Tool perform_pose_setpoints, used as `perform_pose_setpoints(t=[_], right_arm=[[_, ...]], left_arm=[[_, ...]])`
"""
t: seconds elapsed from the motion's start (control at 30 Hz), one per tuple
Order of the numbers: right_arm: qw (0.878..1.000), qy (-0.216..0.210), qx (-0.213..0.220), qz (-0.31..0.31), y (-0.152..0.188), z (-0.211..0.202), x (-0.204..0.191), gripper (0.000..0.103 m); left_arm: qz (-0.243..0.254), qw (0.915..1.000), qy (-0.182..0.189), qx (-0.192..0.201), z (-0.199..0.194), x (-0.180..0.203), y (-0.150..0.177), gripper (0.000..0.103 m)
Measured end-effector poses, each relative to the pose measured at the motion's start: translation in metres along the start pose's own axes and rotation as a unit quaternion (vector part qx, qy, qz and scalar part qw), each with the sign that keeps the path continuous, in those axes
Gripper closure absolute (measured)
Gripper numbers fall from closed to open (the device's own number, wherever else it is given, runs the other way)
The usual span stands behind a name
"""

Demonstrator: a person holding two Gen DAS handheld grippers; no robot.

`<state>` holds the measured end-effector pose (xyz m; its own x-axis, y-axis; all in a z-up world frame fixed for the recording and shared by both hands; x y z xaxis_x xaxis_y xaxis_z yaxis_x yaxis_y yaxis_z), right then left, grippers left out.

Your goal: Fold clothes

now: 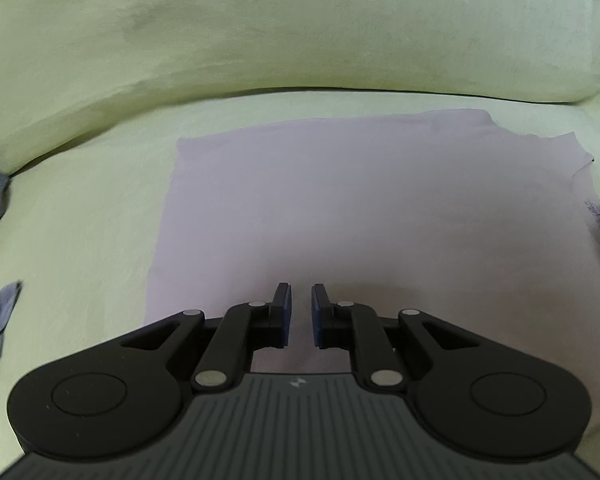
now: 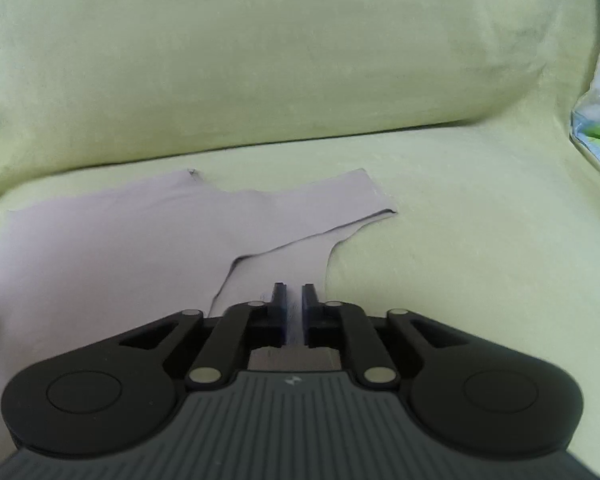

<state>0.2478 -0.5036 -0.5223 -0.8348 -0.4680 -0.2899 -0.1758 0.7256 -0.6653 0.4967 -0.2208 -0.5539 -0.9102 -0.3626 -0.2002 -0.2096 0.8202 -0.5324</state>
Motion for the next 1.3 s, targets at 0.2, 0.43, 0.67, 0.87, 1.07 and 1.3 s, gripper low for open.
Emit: perform_pose_setpoints(t=[0.2,0.43,0.67,0.87,1.07,1.3], right_arm=[[0.998,-0.044,-0.033,-0.021,0.061,-0.065,-0.002,0.089],[0.997,0.070,-0.018,0.013,0.072,-0.098,0.061,0.094],[0.994,0.088,0.027,0.055,0.063,-0.153,0.093,0.088],[0.999,0.013,0.010,0.032,0.069,-0.129,0.046,0.080],[0.999,0.033,-0.034,-0.002,0.095,-0.126,0.038,0.078],[0.979,-0.099,-0.051,-0.171,0.142,-0.151,-0.056,0.078]], left_arm=[[-0.013,0.9997,-0.015,-0.012,-0.030,0.010,0.014,0.088],[-0.035,0.9984,-0.012,-0.043,-0.028,0.003,0.068,0.084],[-0.066,0.9940,-0.052,-0.070,-0.054,-0.032,0.114,0.083],[-0.107,0.9901,-0.062,-0.067,-0.078,-0.052,0.130,0.083],[-0.139,0.9847,-0.066,-0.081,-0.094,-0.068,0.156,0.083],[-0.126,0.9884,-0.015,-0.083,-0.089,-0.036,0.154,0.083]])
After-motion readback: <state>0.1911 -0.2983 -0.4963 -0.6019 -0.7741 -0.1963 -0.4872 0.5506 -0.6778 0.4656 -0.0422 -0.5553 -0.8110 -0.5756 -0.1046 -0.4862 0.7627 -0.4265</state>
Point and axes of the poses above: each gripper's, at about its wrist camera, not at the fingertips, and z roughly the way its jaws point, x to its right, y to its underside, the point moved 7 cm from there along z, roughly the way its jaws point, and after that the axes turned 15 degrees about z, right-handed, at the moved point
